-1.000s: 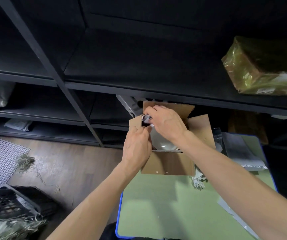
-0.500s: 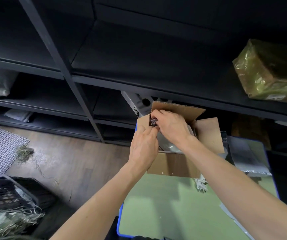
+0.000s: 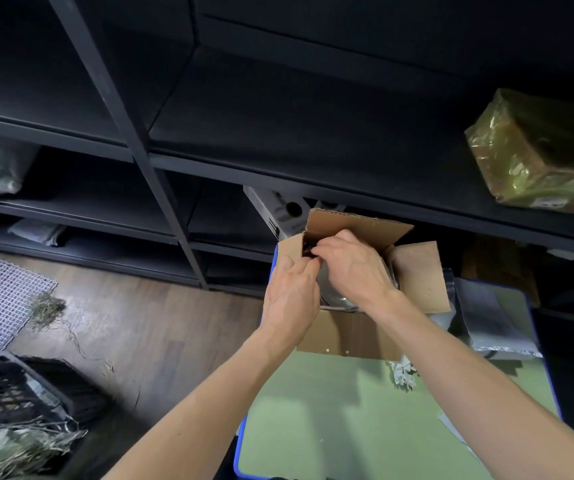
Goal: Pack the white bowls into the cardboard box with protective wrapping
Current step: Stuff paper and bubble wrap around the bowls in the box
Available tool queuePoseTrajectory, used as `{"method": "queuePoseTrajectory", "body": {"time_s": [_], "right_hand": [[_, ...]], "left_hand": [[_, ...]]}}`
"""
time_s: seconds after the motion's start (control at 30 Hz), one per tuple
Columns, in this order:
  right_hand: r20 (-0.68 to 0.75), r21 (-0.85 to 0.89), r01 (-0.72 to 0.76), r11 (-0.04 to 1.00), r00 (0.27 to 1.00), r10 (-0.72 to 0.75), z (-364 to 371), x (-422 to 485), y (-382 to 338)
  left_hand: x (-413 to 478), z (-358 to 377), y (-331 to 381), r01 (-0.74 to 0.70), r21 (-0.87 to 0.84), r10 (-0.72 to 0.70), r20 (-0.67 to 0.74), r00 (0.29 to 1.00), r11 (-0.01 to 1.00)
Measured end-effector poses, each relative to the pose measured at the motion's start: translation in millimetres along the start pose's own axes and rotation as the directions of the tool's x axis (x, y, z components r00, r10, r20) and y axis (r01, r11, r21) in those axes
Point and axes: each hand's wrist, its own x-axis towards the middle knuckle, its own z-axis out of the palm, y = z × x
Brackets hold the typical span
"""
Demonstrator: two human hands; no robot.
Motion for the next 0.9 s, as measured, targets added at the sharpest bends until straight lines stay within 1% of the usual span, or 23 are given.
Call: {"method": "queuePoseTrajectory", "body": {"time_s": [0.07,0.2,0.3,0.4,0.5,0.67,0.77,0.9], "right_hand": [[-0.021,-0.009,0.0,1.0,1.0,0.0,-2.7,-5.1,-0.6],[0.047,0.01,0.002,1.0,0.999,-0.003,-8.2,-9.6,-3.3],[0.053,-0.001,0.006,1.0,0.999,-0.006,-10.2,-10.1,-5.4],[0.013,0.001,-0.017,1.0,1.0,0.017,-13.5,-18.9,-5.3],[-0.01,0.004,-0.01,1.0,1.0,0.01,-15.6,-36.0,1.9],[-0.111,0.033,-0.023,0.999,0.993,0.027,-13.7,-60.6,6.9],[-0.194,0.095,-0.012,0.995,0.98,0.031,-8.4,-79.5,6.5],[-0.273,0.202,-0.034,0.979,0.958,0.09,1.4,-103.7,6.7]], "left_hand": [[-0.6,0.0,0.1,-0.001,0.012,0.001,-0.001,1.0,1.0],[-0.5,0.0,-0.8,0.015,0.014,-0.015,0.024,1.0,1.0],[-1.5,-6.3,-0.9,-0.014,0.032,0.012,0.037,0.999,0.999],[-12.6,-17.8,-1.0,-0.08,0.029,0.079,0.033,0.996,0.996],[-27.9,-26.9,-1.1,-0.126,-0.005,0.126,0.028,0.992,0.992],[-41.4,-38.0,2.2,-0.13,-0.04,0.13,-0.006,0.992,0.991],[-46.7,-43.2,4.8,-0.142,-0.036,0.141,-0.039,0.989,0.989],[-55.8,-46.1,9.7,-0.187,-0.026,0.185,-0.077,0.98,0.982]]}}
